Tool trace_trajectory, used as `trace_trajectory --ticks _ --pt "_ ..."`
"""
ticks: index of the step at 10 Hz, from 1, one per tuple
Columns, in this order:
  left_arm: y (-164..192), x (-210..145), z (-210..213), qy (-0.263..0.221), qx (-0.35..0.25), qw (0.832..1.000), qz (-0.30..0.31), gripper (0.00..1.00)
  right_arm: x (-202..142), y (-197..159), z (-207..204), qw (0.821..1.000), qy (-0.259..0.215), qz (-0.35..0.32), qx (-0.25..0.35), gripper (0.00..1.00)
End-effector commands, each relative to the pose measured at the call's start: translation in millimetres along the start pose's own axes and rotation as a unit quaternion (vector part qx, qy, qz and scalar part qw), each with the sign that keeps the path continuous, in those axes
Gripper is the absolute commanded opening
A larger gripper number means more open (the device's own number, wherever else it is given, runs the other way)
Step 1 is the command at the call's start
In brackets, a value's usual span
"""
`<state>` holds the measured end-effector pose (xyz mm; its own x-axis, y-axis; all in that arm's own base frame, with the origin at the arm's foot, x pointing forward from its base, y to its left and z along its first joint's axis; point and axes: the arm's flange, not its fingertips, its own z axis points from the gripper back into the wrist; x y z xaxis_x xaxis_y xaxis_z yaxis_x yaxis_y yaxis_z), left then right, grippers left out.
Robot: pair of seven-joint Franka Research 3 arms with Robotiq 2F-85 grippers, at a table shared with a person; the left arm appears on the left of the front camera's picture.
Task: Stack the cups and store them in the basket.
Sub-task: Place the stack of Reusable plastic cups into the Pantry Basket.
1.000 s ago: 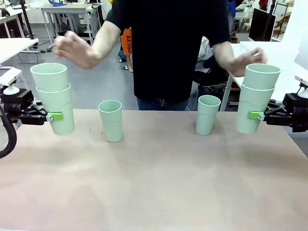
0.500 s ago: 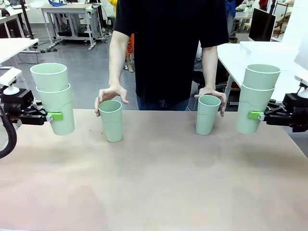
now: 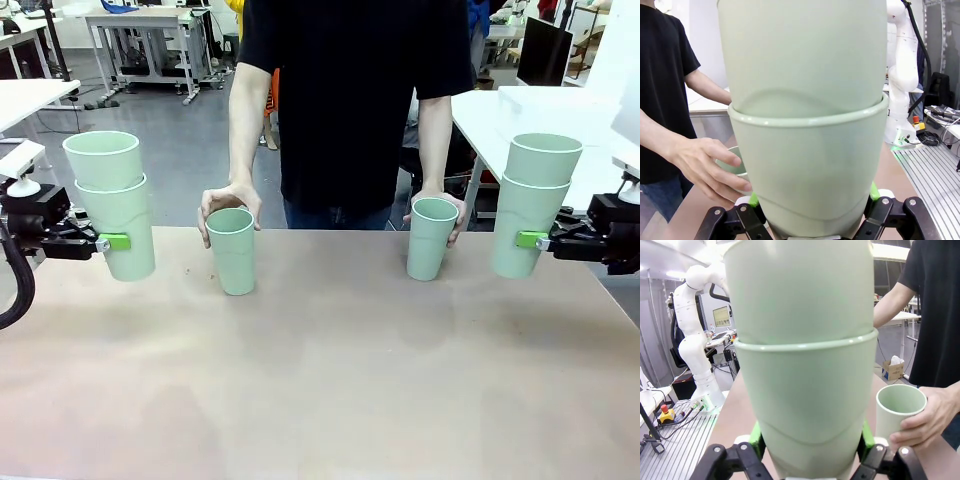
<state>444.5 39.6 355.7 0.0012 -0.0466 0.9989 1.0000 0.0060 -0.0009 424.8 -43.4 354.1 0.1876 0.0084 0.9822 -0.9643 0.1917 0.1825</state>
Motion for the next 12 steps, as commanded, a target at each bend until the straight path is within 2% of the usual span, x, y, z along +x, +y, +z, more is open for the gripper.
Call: trace_trajectory --ticks 1,12 --pt "-0.6 2.4 0.2 -0.002 0.001 1.0 -0.004 0.85 4.7 -1.4 -1.1 1.0 0.002 0.005 0.002 0.86" --pt "-0.6 2.4 0.2 -0.002 0.001 1.0 -0.004 0.85 4.7 -1.4 -1.1 1.0 0.002 0.005 0.002 0.86"
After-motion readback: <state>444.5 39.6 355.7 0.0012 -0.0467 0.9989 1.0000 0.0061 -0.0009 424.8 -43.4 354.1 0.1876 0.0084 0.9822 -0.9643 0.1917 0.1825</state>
